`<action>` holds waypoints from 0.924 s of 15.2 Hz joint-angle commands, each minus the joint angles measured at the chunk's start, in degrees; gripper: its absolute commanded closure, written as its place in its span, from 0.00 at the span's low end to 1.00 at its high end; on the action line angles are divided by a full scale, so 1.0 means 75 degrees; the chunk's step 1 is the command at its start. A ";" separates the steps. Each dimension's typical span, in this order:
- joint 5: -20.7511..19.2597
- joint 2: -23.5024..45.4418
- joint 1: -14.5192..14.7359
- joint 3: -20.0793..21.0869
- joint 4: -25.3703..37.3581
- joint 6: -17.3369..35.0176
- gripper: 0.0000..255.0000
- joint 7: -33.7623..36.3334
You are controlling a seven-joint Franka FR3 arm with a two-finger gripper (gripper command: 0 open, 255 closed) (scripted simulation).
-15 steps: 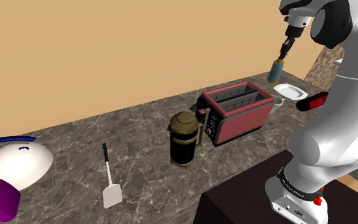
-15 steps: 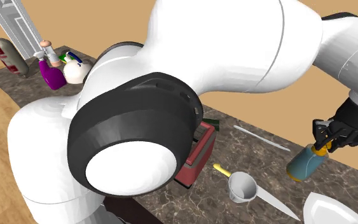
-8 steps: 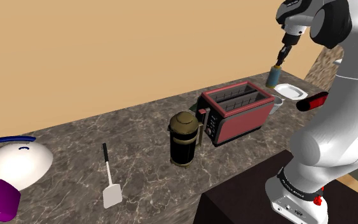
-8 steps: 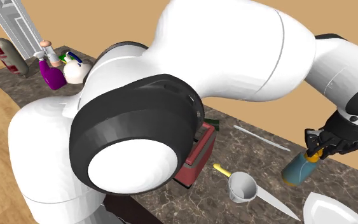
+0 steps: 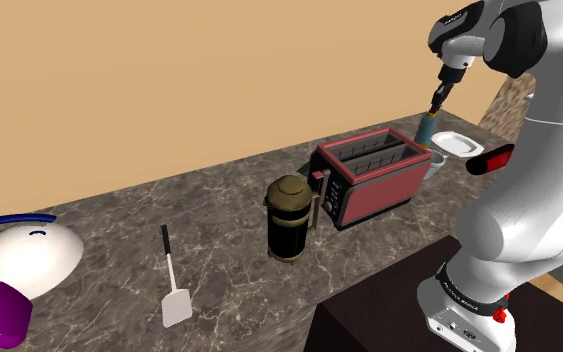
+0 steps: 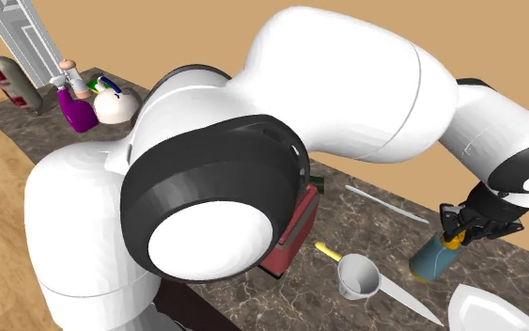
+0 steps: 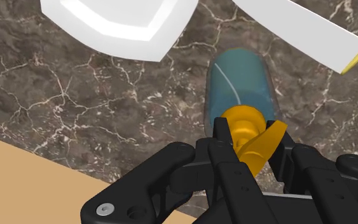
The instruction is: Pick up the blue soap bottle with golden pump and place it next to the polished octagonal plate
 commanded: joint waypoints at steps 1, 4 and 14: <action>0.0031 0.0047 -0.0002 0.0012 -0.0147 0.0194 1.00 -0.0024; 0.0055 0.0088 -0.0005 0.0022 -0.0229 0.0313 1.00 -0.0040; 0.0055 0.0089 -0.0005 0.0022 -0.0228 0.0313 0.00 -0.0040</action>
